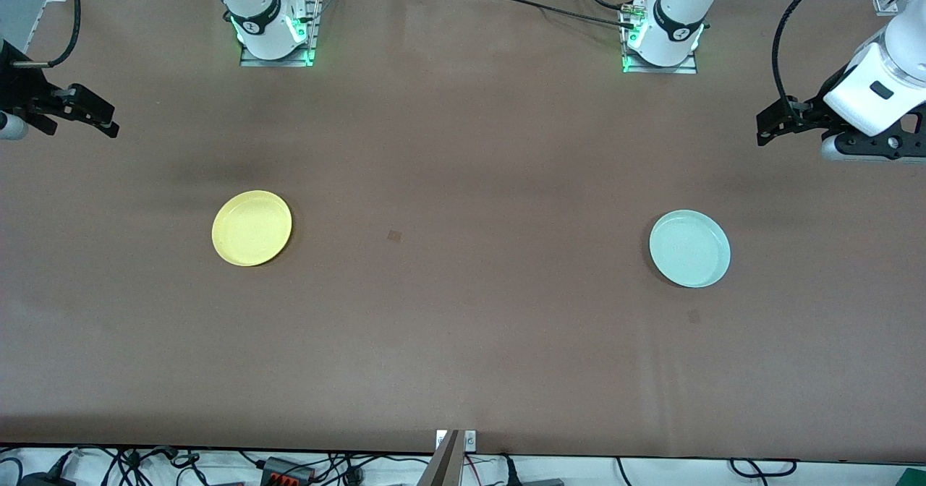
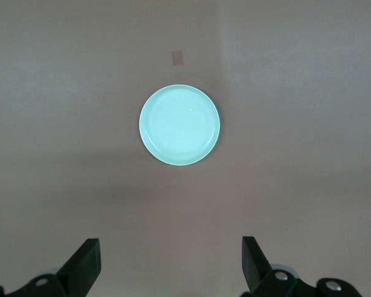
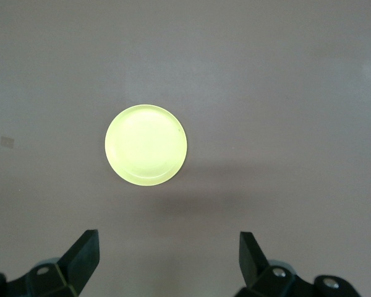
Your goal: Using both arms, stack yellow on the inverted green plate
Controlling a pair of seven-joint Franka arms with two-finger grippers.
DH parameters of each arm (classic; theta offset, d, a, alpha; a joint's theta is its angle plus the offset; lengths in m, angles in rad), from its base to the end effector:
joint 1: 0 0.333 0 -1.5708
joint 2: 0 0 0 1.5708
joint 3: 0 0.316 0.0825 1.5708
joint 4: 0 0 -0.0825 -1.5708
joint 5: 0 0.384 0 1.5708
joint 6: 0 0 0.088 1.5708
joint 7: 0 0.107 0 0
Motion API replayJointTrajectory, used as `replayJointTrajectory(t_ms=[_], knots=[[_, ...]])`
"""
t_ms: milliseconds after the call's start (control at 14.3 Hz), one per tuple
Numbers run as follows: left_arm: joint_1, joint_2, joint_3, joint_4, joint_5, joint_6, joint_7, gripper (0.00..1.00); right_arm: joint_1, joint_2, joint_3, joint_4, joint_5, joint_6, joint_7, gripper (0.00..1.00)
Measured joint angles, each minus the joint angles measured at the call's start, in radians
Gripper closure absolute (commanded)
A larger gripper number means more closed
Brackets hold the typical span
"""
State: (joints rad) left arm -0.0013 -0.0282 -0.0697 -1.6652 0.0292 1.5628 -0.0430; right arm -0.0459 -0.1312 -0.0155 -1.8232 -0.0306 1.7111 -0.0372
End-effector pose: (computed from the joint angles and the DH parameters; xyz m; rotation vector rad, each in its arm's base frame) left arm 0.5408 -0.0358 0.5949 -3.1039 0.0446 0.1124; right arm 0.5205 -0.0353 0.5873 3.1121 -0.0313 0.0275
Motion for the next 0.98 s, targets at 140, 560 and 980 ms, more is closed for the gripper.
replayJointTrajectory(t_ms=[140,560,980], knots=[[0.0,0.007,0.0,0.0,0.0,-0.005,0.0,0.0,0.0,0.002,0.0,0.0,0.0,0.0,0.0,0.0],[0.015,0.143,0.006,0.049,0.0,-0.002,0.002,0.0,-0.001,0.005,0.0,0.0,0.0,0.001,0.0,0.0],[0.091,0.349,0.01,0.064,0.0,0.179,0.062,0.0,-0.001,0.007,0.002,0.0,0.0,0.002,-0.001,0.0]])
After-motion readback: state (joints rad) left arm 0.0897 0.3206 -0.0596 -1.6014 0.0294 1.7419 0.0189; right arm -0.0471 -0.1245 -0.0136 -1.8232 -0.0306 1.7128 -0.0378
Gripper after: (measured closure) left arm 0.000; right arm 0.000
